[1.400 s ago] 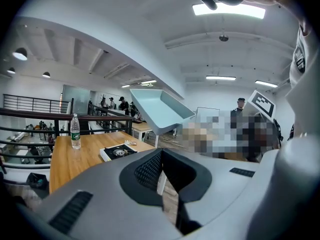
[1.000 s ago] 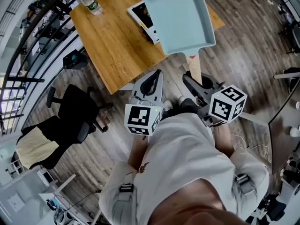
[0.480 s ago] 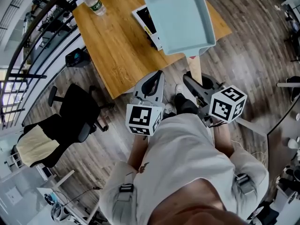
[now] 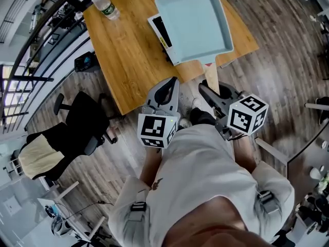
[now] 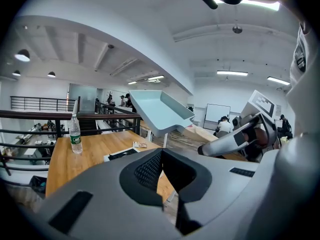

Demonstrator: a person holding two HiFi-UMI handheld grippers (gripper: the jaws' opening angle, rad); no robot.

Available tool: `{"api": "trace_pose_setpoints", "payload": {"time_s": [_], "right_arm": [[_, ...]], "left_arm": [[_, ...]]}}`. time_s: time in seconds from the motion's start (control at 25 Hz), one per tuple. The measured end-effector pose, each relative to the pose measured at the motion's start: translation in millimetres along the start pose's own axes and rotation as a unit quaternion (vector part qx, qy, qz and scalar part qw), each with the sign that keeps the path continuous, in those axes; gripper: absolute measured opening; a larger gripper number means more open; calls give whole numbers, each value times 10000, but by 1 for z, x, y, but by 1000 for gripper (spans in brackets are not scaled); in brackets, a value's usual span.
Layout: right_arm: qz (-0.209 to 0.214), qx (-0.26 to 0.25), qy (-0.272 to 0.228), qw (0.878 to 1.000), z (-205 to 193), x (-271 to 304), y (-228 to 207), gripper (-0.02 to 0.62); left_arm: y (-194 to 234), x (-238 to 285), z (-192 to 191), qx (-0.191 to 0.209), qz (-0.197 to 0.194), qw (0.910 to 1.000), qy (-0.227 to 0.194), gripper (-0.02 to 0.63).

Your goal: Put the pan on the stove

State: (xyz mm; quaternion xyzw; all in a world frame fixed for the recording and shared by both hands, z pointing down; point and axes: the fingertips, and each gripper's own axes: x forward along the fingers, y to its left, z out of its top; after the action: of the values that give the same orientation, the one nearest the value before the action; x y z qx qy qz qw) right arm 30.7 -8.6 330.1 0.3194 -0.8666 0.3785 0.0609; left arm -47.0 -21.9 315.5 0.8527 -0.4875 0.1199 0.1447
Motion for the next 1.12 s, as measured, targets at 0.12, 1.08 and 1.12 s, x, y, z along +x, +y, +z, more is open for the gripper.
{"api": "trace_pose_setpoints", "payload": {"time_s": [0.12, 1.08, 1.12], "right_arm": [[100, -6, 41, 9999, 13, 2, -9, 78], [342, 60, 303, 9989, 58, 54, -74, 78], [314, 87, 309, 9990, 59, 59, -75, 78]], "left_arm": [[0, 12, 9, 4, 92, 10000, 6, 20], [45, 88, 26, -45, 469, 9988, 102, 20], [49, 91, 28, -39, 432, 9990, 91, 20]]}}
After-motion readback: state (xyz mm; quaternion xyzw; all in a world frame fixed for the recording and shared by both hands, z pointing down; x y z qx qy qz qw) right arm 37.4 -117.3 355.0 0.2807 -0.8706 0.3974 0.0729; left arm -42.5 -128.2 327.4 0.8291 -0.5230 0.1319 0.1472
